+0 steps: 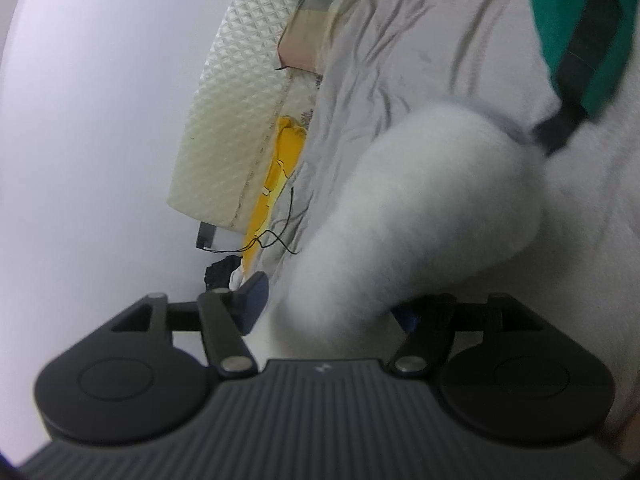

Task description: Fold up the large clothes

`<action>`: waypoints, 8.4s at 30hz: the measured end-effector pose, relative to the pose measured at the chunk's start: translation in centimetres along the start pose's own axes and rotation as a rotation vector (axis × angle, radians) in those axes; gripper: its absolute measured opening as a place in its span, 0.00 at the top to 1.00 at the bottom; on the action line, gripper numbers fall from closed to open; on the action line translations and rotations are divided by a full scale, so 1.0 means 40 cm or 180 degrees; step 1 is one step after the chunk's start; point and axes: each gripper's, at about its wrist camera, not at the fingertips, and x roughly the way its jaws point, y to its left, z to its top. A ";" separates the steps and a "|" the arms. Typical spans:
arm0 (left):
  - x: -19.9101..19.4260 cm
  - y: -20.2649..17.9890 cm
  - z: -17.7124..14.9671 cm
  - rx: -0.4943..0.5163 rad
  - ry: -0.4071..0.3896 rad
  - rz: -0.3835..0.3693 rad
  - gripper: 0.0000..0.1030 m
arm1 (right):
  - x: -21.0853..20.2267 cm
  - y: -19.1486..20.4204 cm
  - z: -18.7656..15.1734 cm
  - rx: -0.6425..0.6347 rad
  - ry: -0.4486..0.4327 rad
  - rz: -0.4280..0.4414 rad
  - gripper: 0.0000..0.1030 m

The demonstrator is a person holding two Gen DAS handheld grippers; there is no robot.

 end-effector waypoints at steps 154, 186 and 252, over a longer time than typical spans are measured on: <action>0.397 0.107 0.053 0.0165 -0.0367 0.0454 0.61 | 0.414 -0.117 0.054 0.0420 0.0372 -0.0288 0.00; 0.372 0.095 0.072 0.0205 -0.0459 0.0419 0.62 | 0.385 -0.084 0.154 -0.0196 -0.0363 -0.0515 0.56; 0.452 0.021 0.030 0.0223 0.0105 -0.0006 0.65 | 0.178 -0.115 0.199 -0.0026 -0.0550 -0.0949 0.58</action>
